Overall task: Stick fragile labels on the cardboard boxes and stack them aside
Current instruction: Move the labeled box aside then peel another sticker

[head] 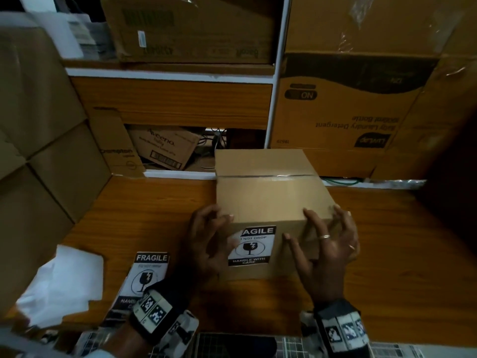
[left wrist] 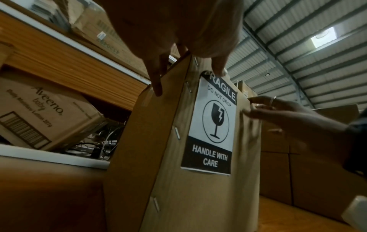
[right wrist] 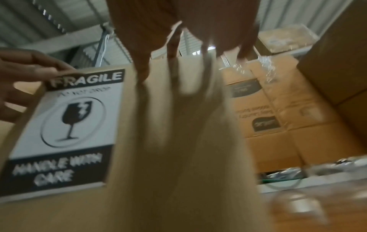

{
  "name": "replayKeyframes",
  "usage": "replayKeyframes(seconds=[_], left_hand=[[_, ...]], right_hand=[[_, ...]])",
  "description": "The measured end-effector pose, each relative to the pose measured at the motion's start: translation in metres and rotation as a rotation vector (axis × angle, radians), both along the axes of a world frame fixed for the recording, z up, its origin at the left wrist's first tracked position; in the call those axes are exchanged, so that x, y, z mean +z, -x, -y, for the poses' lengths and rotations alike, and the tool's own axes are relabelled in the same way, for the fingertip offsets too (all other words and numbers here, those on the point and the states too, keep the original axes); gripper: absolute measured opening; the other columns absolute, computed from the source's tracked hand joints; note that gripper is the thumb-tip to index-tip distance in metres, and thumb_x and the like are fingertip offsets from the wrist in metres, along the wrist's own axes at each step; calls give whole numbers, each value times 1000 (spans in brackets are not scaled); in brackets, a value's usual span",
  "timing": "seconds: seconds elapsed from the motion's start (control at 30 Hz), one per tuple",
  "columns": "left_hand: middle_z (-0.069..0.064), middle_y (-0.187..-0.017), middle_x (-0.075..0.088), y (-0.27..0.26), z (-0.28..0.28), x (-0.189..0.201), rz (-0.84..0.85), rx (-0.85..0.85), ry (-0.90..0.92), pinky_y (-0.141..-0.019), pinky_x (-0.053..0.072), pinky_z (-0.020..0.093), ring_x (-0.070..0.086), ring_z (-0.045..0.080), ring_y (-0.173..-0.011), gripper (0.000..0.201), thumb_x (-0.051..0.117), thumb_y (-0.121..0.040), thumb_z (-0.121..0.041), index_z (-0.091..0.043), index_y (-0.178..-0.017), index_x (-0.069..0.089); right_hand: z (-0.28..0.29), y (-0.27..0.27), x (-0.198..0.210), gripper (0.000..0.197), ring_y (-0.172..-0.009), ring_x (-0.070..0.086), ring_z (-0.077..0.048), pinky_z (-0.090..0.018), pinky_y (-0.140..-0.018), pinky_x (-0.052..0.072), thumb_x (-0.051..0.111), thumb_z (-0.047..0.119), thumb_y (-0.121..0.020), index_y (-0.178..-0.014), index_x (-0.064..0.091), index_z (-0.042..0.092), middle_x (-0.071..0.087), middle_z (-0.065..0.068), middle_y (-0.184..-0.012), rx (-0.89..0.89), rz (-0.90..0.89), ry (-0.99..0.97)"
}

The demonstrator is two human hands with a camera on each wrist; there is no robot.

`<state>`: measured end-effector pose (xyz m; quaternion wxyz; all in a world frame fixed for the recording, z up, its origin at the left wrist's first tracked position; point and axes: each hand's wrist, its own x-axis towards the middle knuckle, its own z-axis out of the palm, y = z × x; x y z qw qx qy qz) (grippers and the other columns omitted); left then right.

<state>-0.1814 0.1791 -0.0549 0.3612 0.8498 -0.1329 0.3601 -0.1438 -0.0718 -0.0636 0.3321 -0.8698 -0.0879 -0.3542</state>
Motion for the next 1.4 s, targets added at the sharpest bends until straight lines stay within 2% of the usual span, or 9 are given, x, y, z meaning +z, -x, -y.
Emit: replayKeyframes(seconds=[0.13, 0.27, 0.4, 0.53, 0.63, 0.73, 0.83, 0.97, 1.4], left_hand=[[8, -153, 42, 11, -1, 1, -56, -82, 49, -93, 55, 28, 44, 15, -138, 55, 71, -84, -42, -23, -134, 57], [8, -150, 44, 11, -6, 10, -29, -172, 142, -89, 57, 18, 51, 17, -132, 44, 58, -93, -37, -12, -129, 64], [11, -146, 47, 3, -12, 5, -65, -69, -51, -91, 48, 15, 46, 13, -130, 71, 84, -71, -50, -16, -129, 61], [11, -119, 61, -13, -7, 12, 55, -32, 56, -73, 51, 7, 53, -1, -102, 22, 72, -88, -21, -11, -107, 66], [0, -107, 64, -19, -16, 26, 73, -33, 91, -65, 49, 6, 60, 1, -86, 20, 57, -98, -22, -7, -101, 71], [-5, -125, 62, -18, -30, 27, -21, -79, 130, -73, 50, 8, 64, 3, -99, 27, 52, -100, -35, -17, -108, 71], [-5, -153, 42, -14, -40, 16, -172, -115, 161, -78, 57, 12, 59, 10, -120, 45, 76, -87, -30, -30, -129, 63], [-14, -144, 43, -13, -57, 18, -249, -165, 281, -85, 51, 6, 58, 19, -127, 60, 71, -86, 7, -24, -135, 60], [-4, -137, 59, 13, -189, 72, -12, 2, 102, -90, 54, 13, 61, 6, -120, 52, 75, -85, 1, -15, -134, 64]], right_hand=[[19, 2, 0, 89, -152, 20, -41, -67, -104, 47, 92, 18, -69, -147, 50, 29, 12, -15, -166, 193, -90, 35], [15, -2, 2, 94, -150, 22, -41, -66, -96, 52, 94, 14, -66, -145, 47, 35, 15, -14, -165, 143, -86, 42], [7, 1, -3, 98, -151, 22, -40, -67, -97, 52, 95, 13, -64, -147, 47, 32, 14, -13, -166, 132, -85, 50], [5, 2, -3, 98, -150, 23, -41, -64, -99, 51, 97, 14, -62, -146, 49, 31, 16, -14, -165, 115, -91, 54], [2, 2, 1, 93, -148, 26, -40, -61, -101, 51, 95, 14, -64, -145, 53, 32, 19, -13, -164, 94, -105, 56], [-2, 2, 3, 87, -147, 28, -38, -56, -103, 50, 93, 10, -66, -142, 57, 31, 23, -14, -162, 81, -104, 29], [-10, 2, 5, 82, -144, 33, -38, -49, -105, 45, 92, 4, -67, -140, 61, 26, 28, -16, -159, 77, -88, 10], [-28, 5, 12, 80, -142, 34, -39, -49, -104, 45, 90, 1, -69, -140, 61, 24, 29, -17, -157, 79, -80, 1], [-153, -4, 63, 76, -138, 38, -45, -57, -102, 49, 89, 2, -72, -140, 61, 19, 32, -19, -154, 267, 38, 11]])
